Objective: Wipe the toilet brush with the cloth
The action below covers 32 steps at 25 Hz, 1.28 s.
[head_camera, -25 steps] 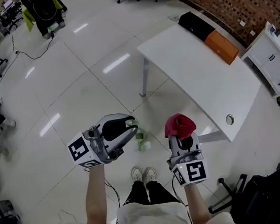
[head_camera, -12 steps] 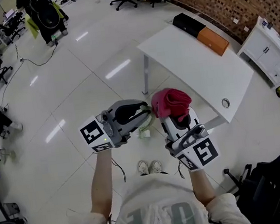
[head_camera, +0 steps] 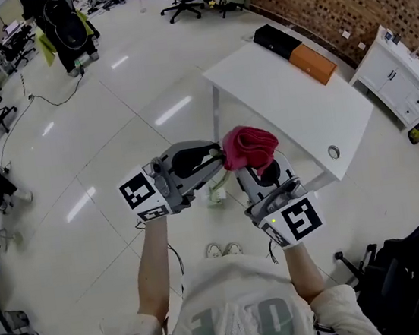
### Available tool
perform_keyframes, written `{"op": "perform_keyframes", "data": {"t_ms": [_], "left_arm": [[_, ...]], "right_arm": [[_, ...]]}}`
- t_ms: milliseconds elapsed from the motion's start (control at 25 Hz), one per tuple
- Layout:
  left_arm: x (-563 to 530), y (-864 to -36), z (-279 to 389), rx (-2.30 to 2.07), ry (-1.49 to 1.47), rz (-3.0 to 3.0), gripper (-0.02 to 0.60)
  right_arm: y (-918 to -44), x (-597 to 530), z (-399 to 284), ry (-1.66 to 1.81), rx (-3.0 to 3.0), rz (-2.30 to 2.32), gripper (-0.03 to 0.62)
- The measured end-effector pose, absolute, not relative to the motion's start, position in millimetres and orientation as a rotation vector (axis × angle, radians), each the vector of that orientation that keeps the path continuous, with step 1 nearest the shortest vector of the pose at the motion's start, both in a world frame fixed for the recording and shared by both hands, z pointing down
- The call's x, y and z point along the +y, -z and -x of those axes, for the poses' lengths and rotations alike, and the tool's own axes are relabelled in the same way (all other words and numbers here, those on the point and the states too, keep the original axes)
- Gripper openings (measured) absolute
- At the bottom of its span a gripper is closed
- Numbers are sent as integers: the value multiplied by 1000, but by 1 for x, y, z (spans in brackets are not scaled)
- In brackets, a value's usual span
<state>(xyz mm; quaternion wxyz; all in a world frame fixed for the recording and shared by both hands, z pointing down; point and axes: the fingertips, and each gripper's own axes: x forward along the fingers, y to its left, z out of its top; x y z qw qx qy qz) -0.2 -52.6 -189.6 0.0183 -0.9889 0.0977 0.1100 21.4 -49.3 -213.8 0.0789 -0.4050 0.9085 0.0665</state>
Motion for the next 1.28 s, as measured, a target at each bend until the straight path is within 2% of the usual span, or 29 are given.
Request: {"op": "perform_keyframes", "data": {"t_ms": [240, 560, 1040, 1280], "left_arm": [[-45, 225, 5, 276, -535, 3041, 94], [-48, 279, 16, 330, -580, 2957, 94], [-64, 352, 35, 594, -683, 2851, 94], [-83, 345, 53, 846, -621, 2778, 94]], "right_arm": [[175, -58, -37, -15, 2701, 1253, 32], [141, -64, -24, 255, 2599, 1073, 32], [117, -76, 24, 393, 2568, 945, 32], [143, -54, 38, 312, 2535, 978, 32]]}}
